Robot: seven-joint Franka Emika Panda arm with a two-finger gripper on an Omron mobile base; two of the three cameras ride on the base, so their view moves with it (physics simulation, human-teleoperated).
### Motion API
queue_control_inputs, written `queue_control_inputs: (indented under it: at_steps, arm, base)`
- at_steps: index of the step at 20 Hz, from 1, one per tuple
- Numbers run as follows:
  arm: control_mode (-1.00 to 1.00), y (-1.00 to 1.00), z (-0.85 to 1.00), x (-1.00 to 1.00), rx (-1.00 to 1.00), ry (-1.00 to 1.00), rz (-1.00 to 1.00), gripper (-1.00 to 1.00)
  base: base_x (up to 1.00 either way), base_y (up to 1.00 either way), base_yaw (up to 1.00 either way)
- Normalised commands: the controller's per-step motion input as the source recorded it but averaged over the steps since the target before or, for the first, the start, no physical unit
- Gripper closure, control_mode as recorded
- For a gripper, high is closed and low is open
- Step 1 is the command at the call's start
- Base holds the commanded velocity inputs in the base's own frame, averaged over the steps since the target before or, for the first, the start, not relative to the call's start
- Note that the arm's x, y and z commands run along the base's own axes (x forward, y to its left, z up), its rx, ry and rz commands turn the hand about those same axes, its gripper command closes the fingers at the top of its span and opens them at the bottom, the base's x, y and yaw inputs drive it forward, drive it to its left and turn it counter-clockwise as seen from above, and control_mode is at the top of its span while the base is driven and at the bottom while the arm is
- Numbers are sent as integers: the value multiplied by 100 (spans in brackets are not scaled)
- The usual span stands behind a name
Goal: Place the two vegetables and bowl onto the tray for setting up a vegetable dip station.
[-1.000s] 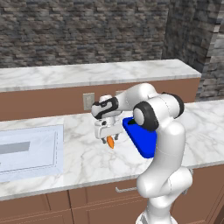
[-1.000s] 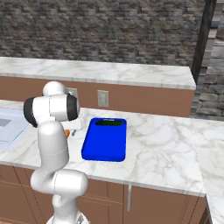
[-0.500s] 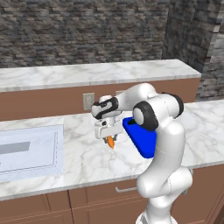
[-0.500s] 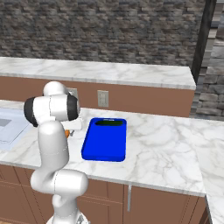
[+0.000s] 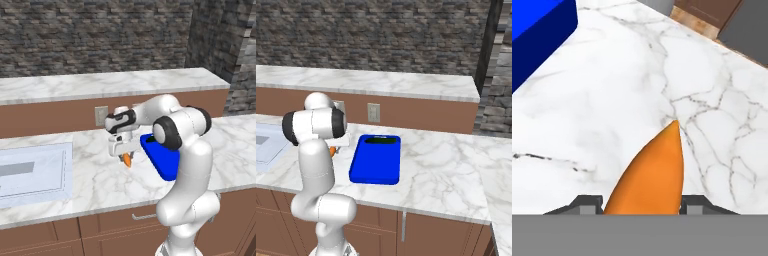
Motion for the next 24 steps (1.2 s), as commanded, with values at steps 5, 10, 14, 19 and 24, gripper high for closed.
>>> queue_control_inputs:
  at_steps: [5,10,14,19,24]
  arm:
    - [-100,-5,48,0,0,0,-7,100]
    - [-100,-11,48,-3,0,0,-5,100]
    - [-100,-18,50,-6,0,0,-7,100]
    - [-100,-33,36,-2,0,0,-13,100]
    - [-100,-38,22,0,0,0,-16,100]
  base:
    - [0,0,0]
    - [0,0,0]
    - [0,0,0]
    - [0,0,0]
    - [0,0,0]
